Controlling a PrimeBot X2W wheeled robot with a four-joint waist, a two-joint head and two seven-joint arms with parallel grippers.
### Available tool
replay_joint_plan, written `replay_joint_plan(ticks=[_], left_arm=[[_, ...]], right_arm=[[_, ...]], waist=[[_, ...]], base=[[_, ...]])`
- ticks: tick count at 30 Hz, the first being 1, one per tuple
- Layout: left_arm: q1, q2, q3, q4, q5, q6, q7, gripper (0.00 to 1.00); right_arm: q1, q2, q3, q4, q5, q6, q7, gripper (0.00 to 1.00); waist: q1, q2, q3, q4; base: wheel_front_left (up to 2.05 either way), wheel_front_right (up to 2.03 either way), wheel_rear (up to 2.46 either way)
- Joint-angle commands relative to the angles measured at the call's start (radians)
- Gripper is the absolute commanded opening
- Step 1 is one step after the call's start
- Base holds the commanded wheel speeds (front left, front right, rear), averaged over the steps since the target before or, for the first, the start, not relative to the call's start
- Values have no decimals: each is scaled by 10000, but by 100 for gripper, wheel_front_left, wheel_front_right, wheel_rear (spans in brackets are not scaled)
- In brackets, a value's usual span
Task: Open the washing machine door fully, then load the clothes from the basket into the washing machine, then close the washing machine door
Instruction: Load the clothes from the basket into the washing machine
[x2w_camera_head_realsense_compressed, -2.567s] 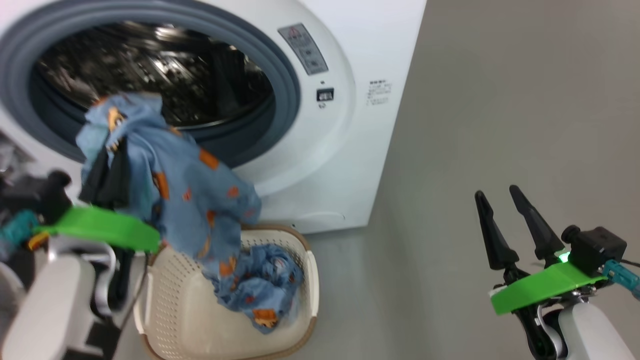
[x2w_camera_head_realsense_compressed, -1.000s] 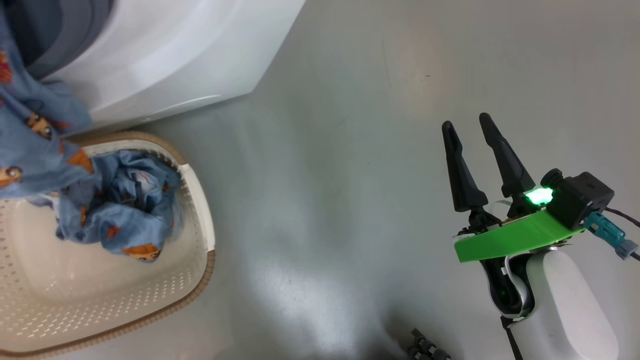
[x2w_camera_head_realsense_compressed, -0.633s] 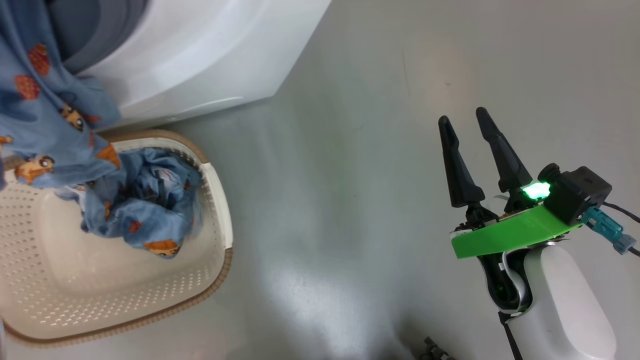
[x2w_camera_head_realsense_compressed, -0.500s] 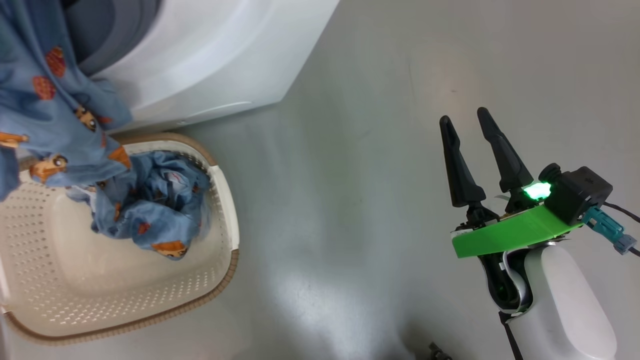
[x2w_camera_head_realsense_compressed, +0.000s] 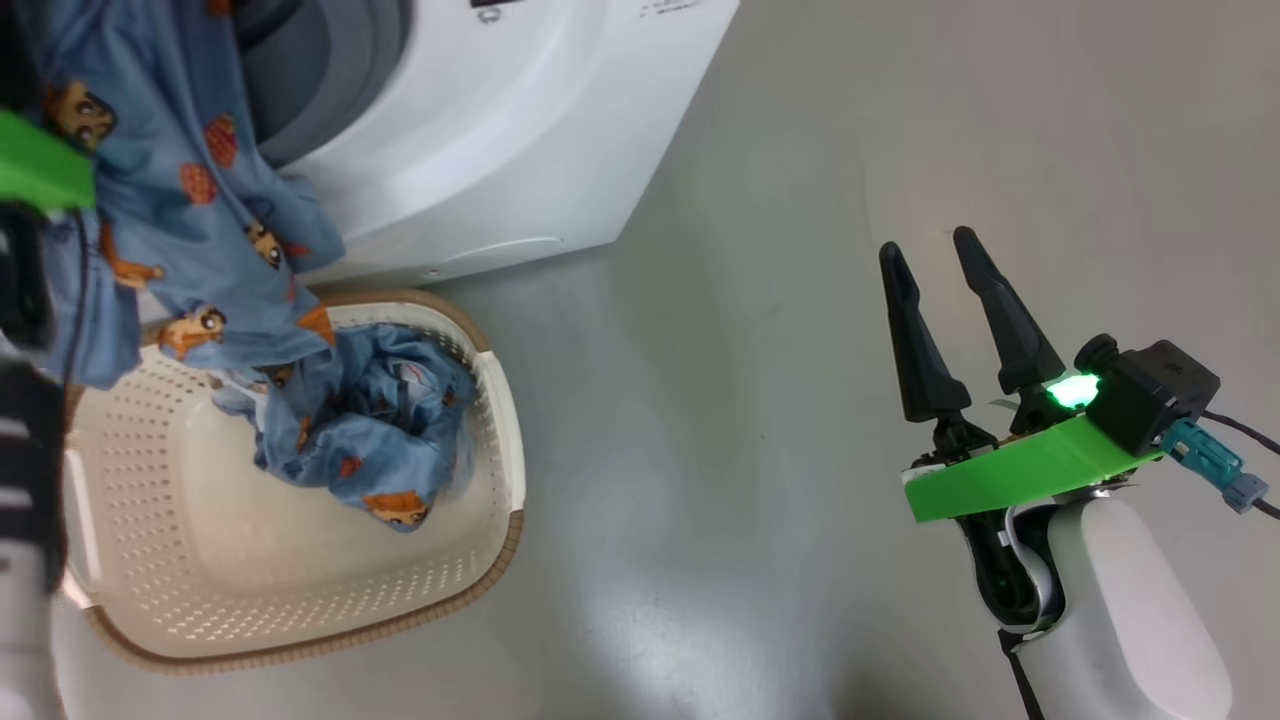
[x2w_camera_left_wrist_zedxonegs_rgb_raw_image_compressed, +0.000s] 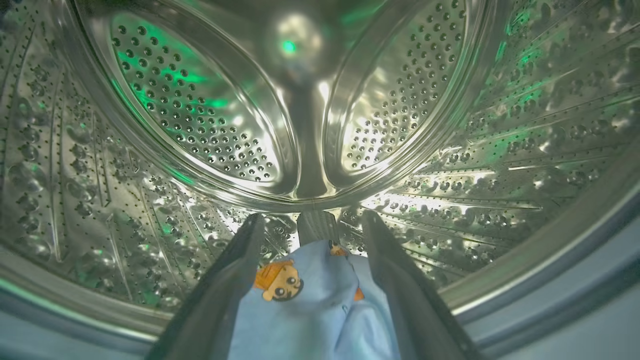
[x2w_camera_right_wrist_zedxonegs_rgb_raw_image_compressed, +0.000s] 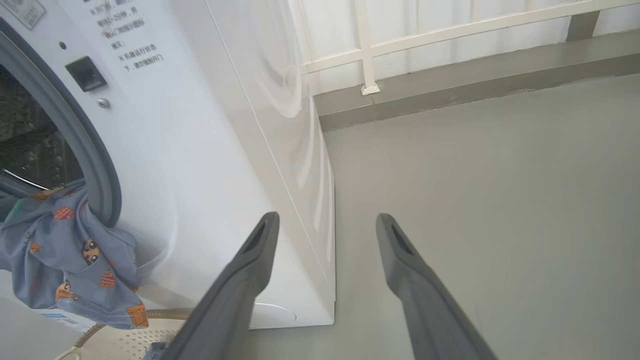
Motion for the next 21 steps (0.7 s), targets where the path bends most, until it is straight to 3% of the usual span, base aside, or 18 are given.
replay_joint_plan(ticks=[1,9,21], left_arm=[[609,433,221,-781,-120,-20,-52,100],[3327,223,563,-3517,-153,169,-52,100],[6604,-379,964,-6432,301,399,-53,100]], right_arm=[[260,7,157,-223,36,16,-48,100],[465,-85,-61,-377,1,16,-48,100],[455,-303,-126,-556,-97,16,-48,100]], waist=[[0,0,-139,134],[0,0,-484,434],[0,0,-628,680]], base=[[0,0,0],[0,0,0],[0,0,0]])
